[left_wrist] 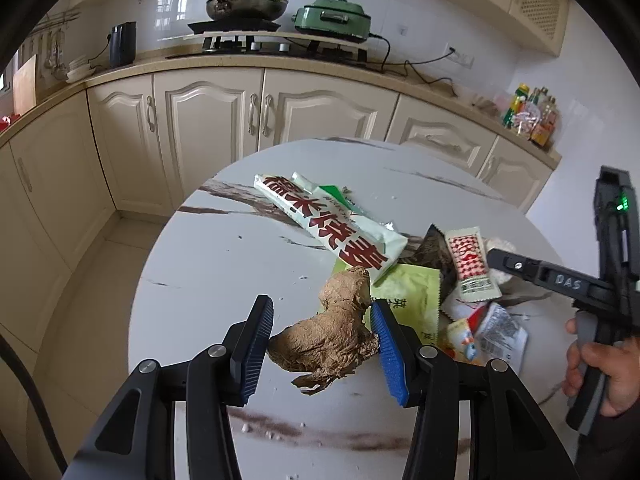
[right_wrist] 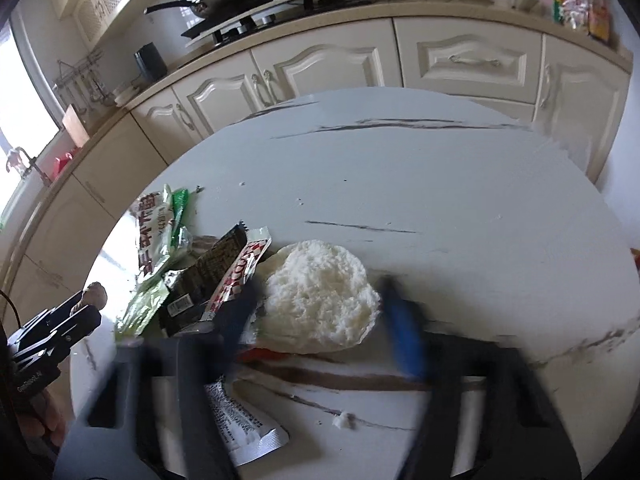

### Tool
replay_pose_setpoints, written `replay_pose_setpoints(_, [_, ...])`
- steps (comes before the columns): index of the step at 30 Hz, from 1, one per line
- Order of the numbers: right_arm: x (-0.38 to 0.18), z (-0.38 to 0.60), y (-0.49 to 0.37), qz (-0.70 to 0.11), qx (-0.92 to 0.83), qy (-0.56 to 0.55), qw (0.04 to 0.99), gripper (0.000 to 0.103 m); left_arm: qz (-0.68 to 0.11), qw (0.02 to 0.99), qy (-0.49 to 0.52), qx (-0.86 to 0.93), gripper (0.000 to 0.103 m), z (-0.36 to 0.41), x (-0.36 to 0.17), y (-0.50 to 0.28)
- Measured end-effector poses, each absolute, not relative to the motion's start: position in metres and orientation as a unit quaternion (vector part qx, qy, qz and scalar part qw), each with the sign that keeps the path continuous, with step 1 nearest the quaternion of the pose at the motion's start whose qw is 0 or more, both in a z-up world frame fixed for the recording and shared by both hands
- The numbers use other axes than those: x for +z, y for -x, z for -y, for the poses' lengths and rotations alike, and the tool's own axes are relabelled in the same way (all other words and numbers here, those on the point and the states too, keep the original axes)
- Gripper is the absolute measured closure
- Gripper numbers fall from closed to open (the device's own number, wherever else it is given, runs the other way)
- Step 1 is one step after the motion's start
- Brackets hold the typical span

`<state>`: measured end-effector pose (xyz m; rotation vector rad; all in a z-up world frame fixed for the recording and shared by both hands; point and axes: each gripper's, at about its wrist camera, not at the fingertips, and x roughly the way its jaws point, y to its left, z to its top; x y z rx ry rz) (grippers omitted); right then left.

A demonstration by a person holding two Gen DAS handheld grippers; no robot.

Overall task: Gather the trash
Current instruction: 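Grasp the ginger root with the left tool while the right tool grasps the white fluffy lump, then carry the ginger and white lump over the blue bin and open both tools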

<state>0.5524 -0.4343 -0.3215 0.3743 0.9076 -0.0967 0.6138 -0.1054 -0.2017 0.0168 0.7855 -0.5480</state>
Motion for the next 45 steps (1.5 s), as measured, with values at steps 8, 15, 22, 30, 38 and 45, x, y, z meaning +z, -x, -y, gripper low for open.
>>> replay_pose_setpoints(8, [-0.306, 0.428, -0.527, -0.419, -0.080, -0.144, 0.893, 0.059, -0.359, 0.890, 0.011, -0.282, 0.057, 0.079, -0.172, -0.571])
replay_pose_setpoints(15, [-0.261, 0.422, -0.485, -0.373, -0.110, -0.133, 0.912, 0.059, -0.337, 0.892, 0.039, -0.298, 0.057, 0.042, -0.144, -0.530])
replay_pose_setpoints(22, [-0.205, 0.331, -0.468, -0.322, -0.014, -0.108, 0.940, 0.059, -0.310, 0.911, 0.060, -0.264, 0.056, -0.035, -0.123, -0.486])
replay_pose_setpoints(30, [-0.214, 0.150, -0.500, -0.340, 0.152, -0.043, 0.927, 0.059, -0.333, 0.928, 0.078, -0.147, 0.056, -0.149, -0.144, -0.471])
replay_pose_setpoints(38, [-0.312, -0.001, -0.545, -0.408, 0.236, 0.025, 0.882, 0.059, -0.437, 0.891, 0.111, -0.049, 0.056, -0.235, -0.239, -0.499])
replay_pose_setpoints(45, [-0.446, -0.029, -0.603, -0.517, 0.202, 0.042, 0.831, 0.059, -0.539, 0.830, 0.138, -0.043, 0.056, -0.253, -0.346, -0.553])
